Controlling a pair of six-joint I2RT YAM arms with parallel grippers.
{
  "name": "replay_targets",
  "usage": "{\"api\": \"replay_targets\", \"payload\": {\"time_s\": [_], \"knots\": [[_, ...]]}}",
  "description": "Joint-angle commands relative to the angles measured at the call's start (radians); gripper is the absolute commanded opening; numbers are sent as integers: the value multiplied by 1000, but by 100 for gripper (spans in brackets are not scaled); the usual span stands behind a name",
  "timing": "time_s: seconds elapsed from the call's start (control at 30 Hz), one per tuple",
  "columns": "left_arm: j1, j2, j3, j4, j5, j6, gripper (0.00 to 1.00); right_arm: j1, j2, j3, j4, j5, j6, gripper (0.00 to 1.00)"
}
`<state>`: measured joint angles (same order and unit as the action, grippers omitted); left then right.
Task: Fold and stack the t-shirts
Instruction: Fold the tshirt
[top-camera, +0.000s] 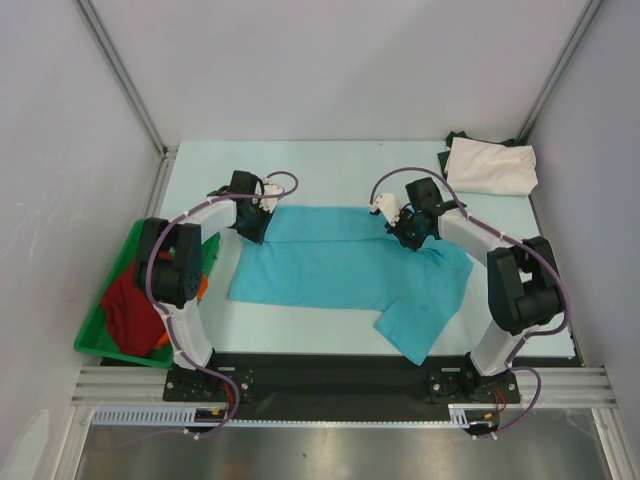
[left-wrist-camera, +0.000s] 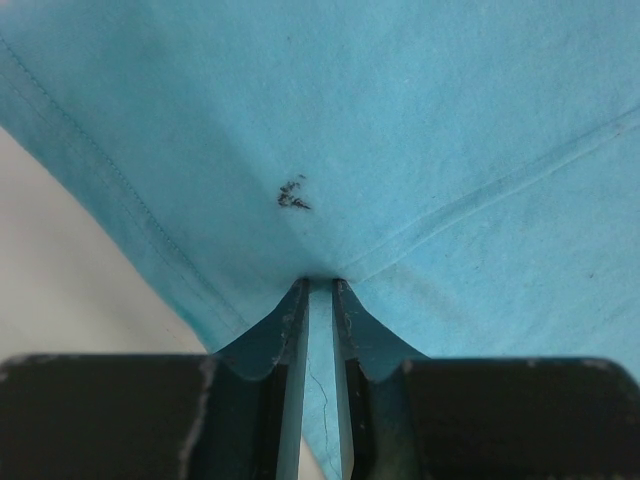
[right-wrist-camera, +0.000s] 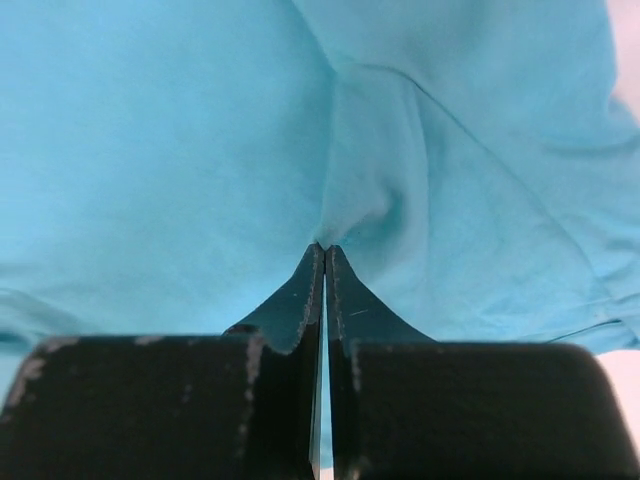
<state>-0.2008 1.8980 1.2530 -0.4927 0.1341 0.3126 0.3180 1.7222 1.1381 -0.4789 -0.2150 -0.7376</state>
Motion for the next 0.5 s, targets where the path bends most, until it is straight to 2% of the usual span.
{"api": "replay_targets", "payload": {"time_s": [0.0,0.3,0.47], "knots": [[-6,7,34,25,16,-24,20,39,-65,-6,-36,-6,17,0],[-8,0,25,26,15,-21,20,84,-82,-37,-58,-20,18,0],[-8,-5,25,26,9,-18,19,84,-87,-17,-72,-32,24,14]]}}
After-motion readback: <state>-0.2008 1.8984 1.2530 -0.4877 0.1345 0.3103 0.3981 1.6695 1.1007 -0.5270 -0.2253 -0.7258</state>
